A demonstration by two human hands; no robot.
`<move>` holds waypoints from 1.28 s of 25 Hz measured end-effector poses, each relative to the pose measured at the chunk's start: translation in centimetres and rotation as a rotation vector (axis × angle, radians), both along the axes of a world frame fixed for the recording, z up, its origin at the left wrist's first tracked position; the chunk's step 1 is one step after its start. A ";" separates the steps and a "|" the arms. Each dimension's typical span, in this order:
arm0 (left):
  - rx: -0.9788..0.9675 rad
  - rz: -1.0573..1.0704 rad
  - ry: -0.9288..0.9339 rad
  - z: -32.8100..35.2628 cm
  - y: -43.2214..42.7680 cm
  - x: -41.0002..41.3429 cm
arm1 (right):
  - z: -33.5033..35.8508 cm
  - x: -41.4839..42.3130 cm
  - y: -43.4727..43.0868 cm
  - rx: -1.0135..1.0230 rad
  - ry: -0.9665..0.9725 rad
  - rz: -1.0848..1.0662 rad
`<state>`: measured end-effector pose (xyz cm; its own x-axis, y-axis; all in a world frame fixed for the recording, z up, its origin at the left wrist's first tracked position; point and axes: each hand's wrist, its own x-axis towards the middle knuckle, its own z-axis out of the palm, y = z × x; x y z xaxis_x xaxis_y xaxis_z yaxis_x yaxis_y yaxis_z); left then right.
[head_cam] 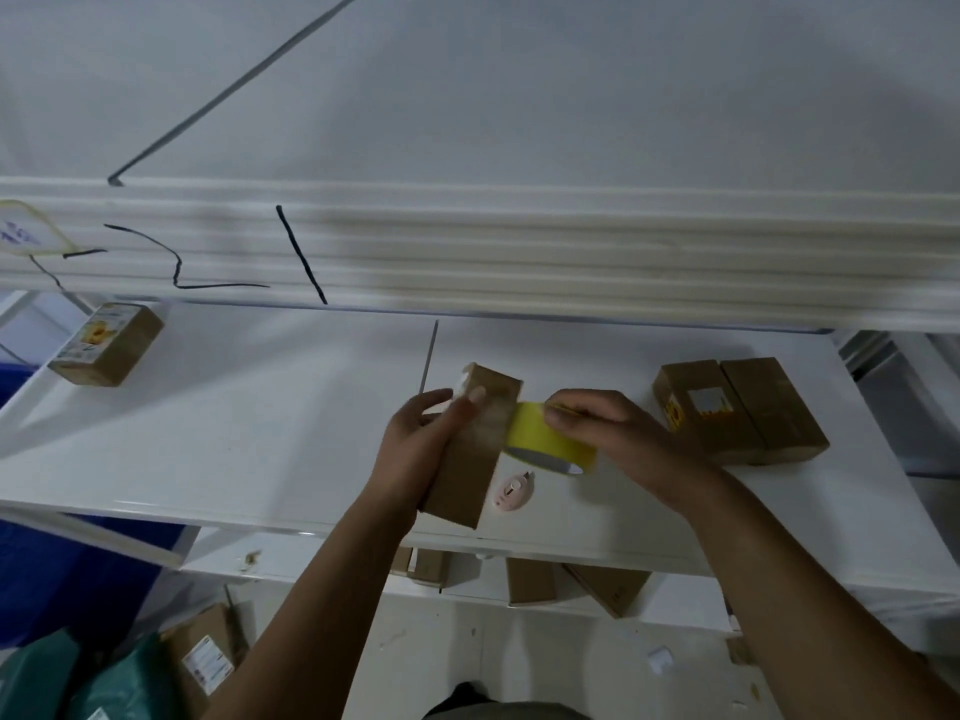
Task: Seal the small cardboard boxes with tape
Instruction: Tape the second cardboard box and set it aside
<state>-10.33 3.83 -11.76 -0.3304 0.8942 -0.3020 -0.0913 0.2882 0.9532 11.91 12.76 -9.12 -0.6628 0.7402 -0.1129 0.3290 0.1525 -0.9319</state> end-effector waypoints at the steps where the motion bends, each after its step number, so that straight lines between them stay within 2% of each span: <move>1: 0.018 0.046 -0.041 0.0 0.0 -0.3 | 0.3 0.5 0.1 -0.025 0.069 0.029; 4: 0.034 0.044 -0.241 -0.1 -0.4 -0.4 | 0.3 1.0 0.2 0.020 0.080 -0.028; 7: 0.106 -0.066 -0.486 -1.0 -0.9 0.8 | 0.1 0.7 0.8 0.146 -0.168 -0.176; 10: 0.030 -0.120 -0.627 -1.9 -1.1 2.0 | -0.2 0.6 1.6 0.145 -0.234 -0.183; 12: -0.054 -0.141 -0.576 -1.9 -0.9 1.7 | -0.1 0.7 1.8 0.138 -0.251 -0.161; 14: -0.101 -0.139 -0.395 -1.6 -0.5 0.8 | -0.3 0.8 1.9 0.159 -0.268 -0.176; 17: -0.075 -0.175 -0.106 -0.6 0.0 0.4 | -1.0 0.5 1.6 0.230 -0.358 -0.223; 20: -0.032 -0.111 0.009 -0.4 0.5 0.9 | -1.1 0.2 1.6 0.170 -0.298 -0.150; 23: -0.053 -0.013 -0.154 -0.8 0.6 -0.5 | -0.9 1.6 2.0 0.008 -0.051 -0.069; 24: -0.065 -0.024 -0.245 -1.2 0.4 -1.2 | -1.0 2.1 2.3 0.006 -0.042 -0.080; 27: -0.071 -0.140 -0.490 -3.0 -0.7 -2.0 | -1.6 2.3 3.2 0.184 -0.306 -0.164; 29: -0.091 -0.125 -0.576 -4.6 -0.6 -1.8 | -2.8 1.9 4.2 0.227 -0.392 -0.169; 31: -0.129 -0.061 -0.536 -5.5 0.7 -2.2 | -4.3 1.4 5.3 0.257 -0.400 -0.144; 32: -0.161 -0.019 -0.443 -5.9 1.7 -2.6 | -5.1 1.3 5.9 0.272 -0.416 -0.137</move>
